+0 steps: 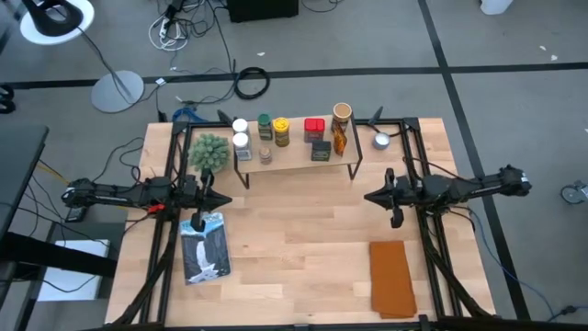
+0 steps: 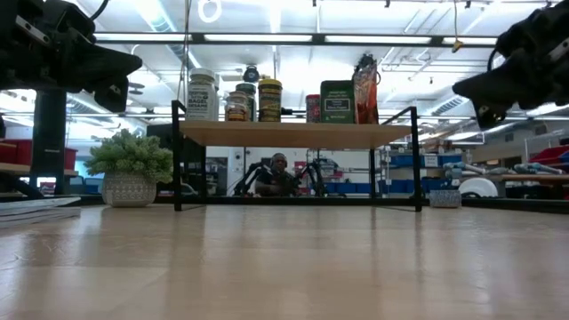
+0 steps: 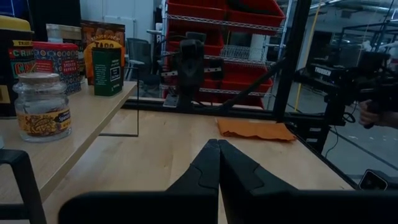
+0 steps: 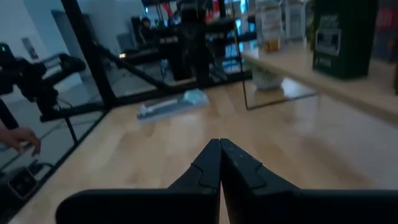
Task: Shelf spices
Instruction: Return to Home Position
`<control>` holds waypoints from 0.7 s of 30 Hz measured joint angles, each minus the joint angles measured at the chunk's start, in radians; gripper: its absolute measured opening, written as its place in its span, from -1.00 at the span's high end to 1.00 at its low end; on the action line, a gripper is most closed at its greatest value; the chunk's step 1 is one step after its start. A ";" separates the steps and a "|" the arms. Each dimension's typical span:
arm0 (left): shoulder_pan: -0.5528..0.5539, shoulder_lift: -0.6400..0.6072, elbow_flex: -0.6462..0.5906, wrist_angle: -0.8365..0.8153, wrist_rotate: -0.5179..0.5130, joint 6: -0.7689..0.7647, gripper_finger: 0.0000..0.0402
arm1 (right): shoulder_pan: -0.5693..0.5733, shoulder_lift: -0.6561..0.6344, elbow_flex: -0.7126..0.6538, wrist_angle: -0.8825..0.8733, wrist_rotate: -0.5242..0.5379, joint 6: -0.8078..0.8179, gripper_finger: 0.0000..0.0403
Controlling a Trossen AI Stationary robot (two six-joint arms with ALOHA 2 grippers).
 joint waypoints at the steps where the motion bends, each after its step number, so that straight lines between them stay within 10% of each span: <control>1: 0.000 0.000 0.000 -0.002 0.000 0.000 0.96 | -0.003 -0.015 0.000 -0.001 0.000 -0.005 0.97; 13: 0.000 0.000 0.000 0.000 0.000 0.000 0.96 | -0.013 -0.090 0.005 -0.010 0.027 0.005 0.97; 21: 0.000 0.000 0.000 0.000 0.000 0.000 0.96 | -0.029 0.077 0.005 -0.016 0.006 0.049 0.98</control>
